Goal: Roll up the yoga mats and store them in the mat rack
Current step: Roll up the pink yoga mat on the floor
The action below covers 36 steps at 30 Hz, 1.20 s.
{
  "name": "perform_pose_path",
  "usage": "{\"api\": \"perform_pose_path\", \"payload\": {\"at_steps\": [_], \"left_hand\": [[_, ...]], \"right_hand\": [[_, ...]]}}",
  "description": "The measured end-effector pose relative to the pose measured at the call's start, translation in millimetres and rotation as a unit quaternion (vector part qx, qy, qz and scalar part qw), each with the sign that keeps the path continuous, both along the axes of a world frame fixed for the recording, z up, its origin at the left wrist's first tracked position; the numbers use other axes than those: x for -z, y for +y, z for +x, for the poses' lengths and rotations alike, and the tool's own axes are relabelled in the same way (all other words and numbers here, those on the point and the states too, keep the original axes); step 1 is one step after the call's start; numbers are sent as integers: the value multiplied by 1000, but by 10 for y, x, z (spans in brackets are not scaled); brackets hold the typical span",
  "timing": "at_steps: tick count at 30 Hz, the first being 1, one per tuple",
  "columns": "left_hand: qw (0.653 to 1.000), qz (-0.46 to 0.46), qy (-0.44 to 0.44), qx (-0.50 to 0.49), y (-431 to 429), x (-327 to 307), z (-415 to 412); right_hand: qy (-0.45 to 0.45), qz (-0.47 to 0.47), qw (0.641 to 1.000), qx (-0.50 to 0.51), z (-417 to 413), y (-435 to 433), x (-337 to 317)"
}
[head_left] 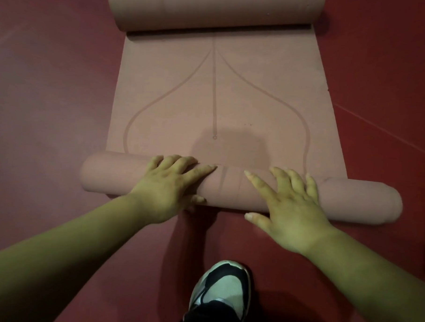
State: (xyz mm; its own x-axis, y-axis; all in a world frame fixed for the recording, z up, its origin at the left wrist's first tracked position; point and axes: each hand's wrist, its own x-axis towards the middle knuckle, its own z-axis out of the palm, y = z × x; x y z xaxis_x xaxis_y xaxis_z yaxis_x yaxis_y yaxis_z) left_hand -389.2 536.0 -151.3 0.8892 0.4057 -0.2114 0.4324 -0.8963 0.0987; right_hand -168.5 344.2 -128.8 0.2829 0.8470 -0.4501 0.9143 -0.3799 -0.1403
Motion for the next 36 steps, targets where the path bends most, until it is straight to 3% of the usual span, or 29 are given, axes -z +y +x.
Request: {"api": "perform_pose_path", "payload": {"at_steps": [5, 15, 25, 30, 36], "left_hand": [[1000, -23, 13, -8, 71, -38, 64], [998, 45, -37, -21, -112, 67, -3], [999, -29, 21, -25, 241, -45, 209], [998, 43, -42, -35, 37, 35, 85], [998, 56, -10, -39, 99, 78, 149]], "right_hand": [[-20, 27, 999, 12, 22, 78, 54], [-2, -10, 1000, 12, 77, 192, -20], [-32, 21, 999, 25, 102, 280, 60], [-33, 17, 999, 14, 188, 355, 69], [-21, -6, 1000, 11, 213, 444, 35]]}}
